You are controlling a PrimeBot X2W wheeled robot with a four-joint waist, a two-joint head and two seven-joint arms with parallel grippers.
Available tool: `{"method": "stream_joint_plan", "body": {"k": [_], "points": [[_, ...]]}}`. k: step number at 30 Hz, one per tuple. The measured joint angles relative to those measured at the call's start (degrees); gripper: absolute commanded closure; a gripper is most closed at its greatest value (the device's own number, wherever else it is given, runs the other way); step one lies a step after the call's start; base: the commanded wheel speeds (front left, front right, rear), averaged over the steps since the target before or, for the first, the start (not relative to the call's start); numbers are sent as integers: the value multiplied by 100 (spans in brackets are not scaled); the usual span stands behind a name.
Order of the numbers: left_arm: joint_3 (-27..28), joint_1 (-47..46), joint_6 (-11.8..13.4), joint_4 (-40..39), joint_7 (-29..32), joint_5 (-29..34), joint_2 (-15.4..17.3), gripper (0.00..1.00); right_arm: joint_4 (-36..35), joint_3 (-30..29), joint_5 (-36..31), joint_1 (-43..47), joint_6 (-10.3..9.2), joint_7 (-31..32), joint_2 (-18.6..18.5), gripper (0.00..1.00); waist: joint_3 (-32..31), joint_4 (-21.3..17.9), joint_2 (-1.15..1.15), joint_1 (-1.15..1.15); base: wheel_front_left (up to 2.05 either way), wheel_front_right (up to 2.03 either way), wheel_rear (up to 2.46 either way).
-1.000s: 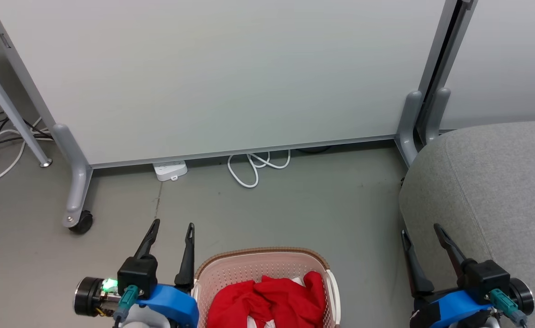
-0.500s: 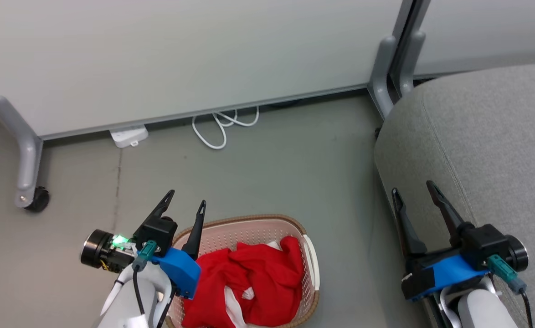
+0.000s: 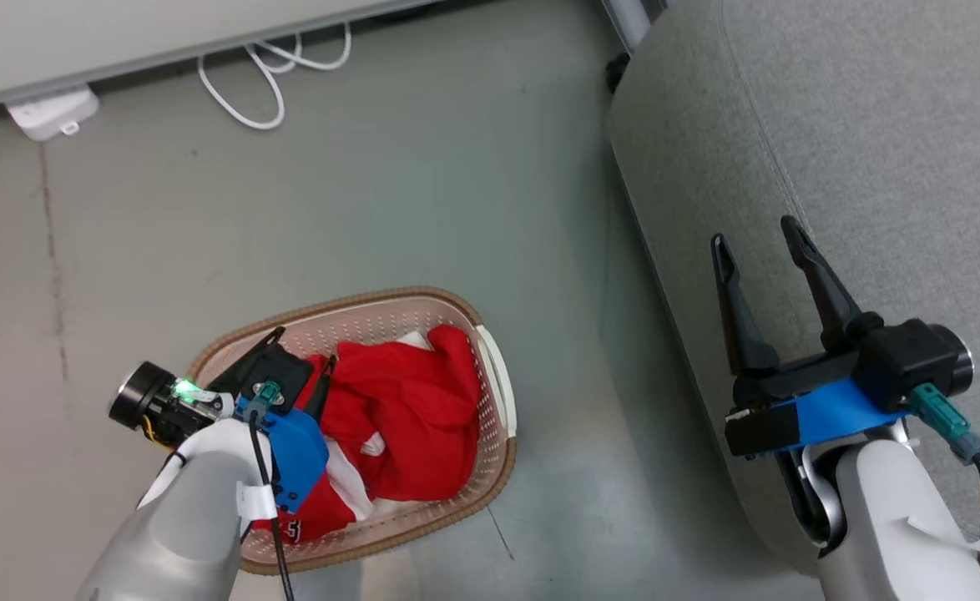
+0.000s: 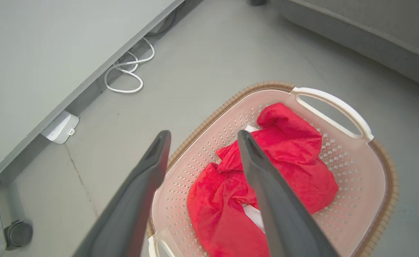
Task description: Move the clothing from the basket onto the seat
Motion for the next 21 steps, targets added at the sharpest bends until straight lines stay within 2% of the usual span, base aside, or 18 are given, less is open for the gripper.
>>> {"method": "stream_joint_plan", "body": {"k": [4, 9, 21], "points": [[-388, -424, -2, 514, 35, 38, 65, 0, -97, 12, 25, -217, 0, 0, 7, 0, 460, -178, 0, 0, 0, 0, 0], [-816, -852, -2, 993, 356, 41, 167, 0, -237, 32, 79, -479, 0, 0, 11, 0, 1031, -355, 0, 0, 0, 0, 0], [-1591, -1506, -2, 1261, 1548, -113, 639, 0, -503, 71, 167, -829, 0, 0, 20, 0, 2224, -649, 0, 0, 0, 0, 0]]}}
